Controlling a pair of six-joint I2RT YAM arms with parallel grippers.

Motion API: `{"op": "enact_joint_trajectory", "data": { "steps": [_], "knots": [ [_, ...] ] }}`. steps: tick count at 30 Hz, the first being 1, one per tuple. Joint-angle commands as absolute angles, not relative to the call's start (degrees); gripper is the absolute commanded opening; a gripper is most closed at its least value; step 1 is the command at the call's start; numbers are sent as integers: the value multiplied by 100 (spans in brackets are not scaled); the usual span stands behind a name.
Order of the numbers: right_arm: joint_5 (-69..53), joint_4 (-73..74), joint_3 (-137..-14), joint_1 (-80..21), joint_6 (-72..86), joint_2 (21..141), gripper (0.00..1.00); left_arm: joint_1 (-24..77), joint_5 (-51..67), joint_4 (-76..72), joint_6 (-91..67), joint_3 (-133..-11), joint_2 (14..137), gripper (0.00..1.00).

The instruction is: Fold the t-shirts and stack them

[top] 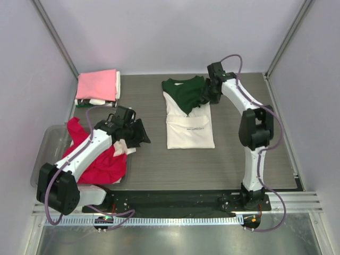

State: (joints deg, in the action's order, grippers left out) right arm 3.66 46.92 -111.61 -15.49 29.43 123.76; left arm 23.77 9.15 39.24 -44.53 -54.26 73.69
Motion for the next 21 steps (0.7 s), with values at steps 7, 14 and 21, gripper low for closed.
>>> {"op": "enact_joint_trajectory", "data": {
  "steps": [7, 14, 21],
  "knots": [
    [-272, 3684, -6955, -1248, 3014, 8898, 70, 2944, 1186, 2875, -4895, -5511, 7944, 57],
    [-1063, 2998, -4993, -1011, 3111, 8183, 69, 3111, 1335, 1865, -5264, -5335, 8604, 56],
    [-1433, 2488, -4597, -1002, 3129, 8419, 65, 3164, 1389, 1284, -5493, -5151, 9044, 56]
  ]
}}
